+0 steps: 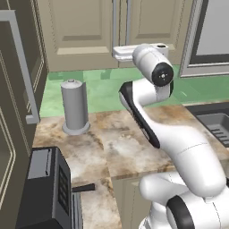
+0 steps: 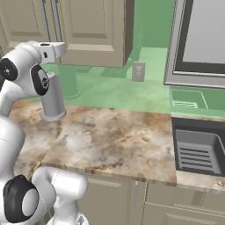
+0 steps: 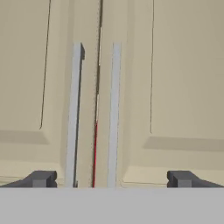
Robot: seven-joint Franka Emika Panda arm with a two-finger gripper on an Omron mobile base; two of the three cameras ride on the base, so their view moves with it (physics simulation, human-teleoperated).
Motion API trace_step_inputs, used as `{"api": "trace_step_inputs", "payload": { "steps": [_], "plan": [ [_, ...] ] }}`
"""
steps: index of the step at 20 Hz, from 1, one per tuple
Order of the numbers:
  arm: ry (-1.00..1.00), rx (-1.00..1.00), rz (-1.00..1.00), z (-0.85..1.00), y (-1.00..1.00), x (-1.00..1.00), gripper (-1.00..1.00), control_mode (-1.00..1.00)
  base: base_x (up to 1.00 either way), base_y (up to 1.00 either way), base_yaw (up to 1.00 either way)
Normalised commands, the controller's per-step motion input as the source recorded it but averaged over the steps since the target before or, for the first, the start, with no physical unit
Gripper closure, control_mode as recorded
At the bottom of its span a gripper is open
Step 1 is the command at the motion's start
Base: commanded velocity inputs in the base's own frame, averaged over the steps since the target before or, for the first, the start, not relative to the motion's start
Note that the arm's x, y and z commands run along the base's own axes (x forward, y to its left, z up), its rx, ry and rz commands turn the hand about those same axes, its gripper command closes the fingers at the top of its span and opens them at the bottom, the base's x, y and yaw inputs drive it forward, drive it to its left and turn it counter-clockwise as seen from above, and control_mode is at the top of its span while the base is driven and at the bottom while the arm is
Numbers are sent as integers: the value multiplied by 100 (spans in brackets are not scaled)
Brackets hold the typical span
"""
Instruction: Move the ketchup and shaker from the cabinet to the dining counter.
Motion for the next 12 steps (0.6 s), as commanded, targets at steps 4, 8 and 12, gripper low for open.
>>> {"api": "trace_step_inputs", "payload": {
  "steps": [4,8,12],
  "plan": [
    [0,0,-3,0,2,27,-100,-100,0,0,0],
    [0,0,-2,6,0,27,-100,-100,0,0,0],
    [0,0,0,2,-1,31,-100,-100,0,0,0]
  ]
}}
